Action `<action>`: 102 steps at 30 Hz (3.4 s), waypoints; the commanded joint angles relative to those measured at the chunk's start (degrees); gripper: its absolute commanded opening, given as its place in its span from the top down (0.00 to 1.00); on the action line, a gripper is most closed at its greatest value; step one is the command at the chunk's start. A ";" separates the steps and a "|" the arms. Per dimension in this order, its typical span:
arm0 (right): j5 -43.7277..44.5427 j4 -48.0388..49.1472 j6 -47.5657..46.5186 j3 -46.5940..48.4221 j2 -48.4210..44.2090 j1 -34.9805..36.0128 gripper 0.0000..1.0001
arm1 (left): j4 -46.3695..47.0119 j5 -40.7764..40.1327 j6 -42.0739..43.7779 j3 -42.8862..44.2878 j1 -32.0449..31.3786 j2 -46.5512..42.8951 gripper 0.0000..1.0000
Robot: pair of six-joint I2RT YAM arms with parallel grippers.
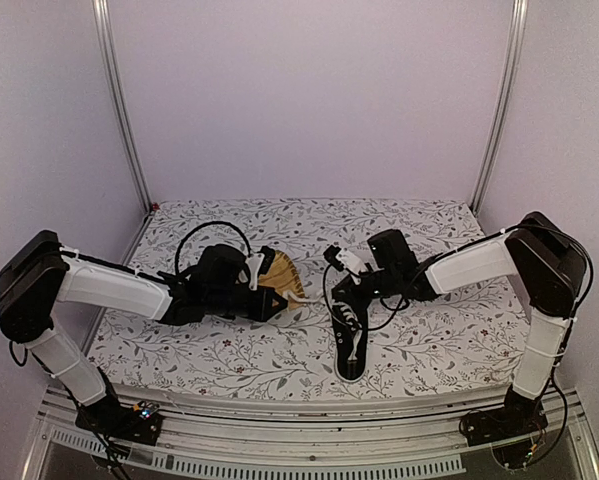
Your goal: Tie the shoes
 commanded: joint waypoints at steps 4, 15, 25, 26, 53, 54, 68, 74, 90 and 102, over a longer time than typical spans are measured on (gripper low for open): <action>6.29 6.64 3.04 -5.66 -7.16 0.11 0.98 | -0.79 -0.55 -0.22 0.76 -0.42 -0.79 1.00; 30.01 -3.18 10.13 -16.78 -24.97 0.01 0.98 | -2.57 -2.64 -1.40 -2.13 -0.39 -4.03 1.00; 39.57 -13.45 21.01 -17.44 -31.01 -0.70 0.98 | -3.49 -3.30 -2.75 -6.51 -0.29 -6.89 1.00; 40.54 -14.85 21.73 -16.52 -30.39 -0.90 0.98 | -3.80 -3.73 -2.81 -6.76 -0.29 -7.11 1.00; -20.49 -12.91 41.45 -6.52 -28.81 8.69 0.98 | -4.70 5.24 11.06 22.10 1.43 10.37 1.00; -20.54 -10.48 42.61 -6.54 -27.65 9.38 0.98 | -4.42 5.77 11.27 22.60 1.39 10.69 1.00; -0.88 -15.24 31.96 -4.34 -31.62 5.03 0.34 | -0.26 13.88 14.01 23.65 1.03 11.36 1.00; -7.24 -11.88 20.76 -3.24 -29.42 -0.05 0.38 | 0.82 15.73 14.04 23.98 0.79 11.48 1.00; -20.02 -4.52 13.47 4.36 -15.69 -5.83 0.42 | -0.38 16.49 15.17 24.98 0.67 12.23 1.00; -28.53 -4.92 12.85 5.76 -11.33 -6.01 0.95 | -0.42 15.59 14.89 25.19 0.61 12.32 1.00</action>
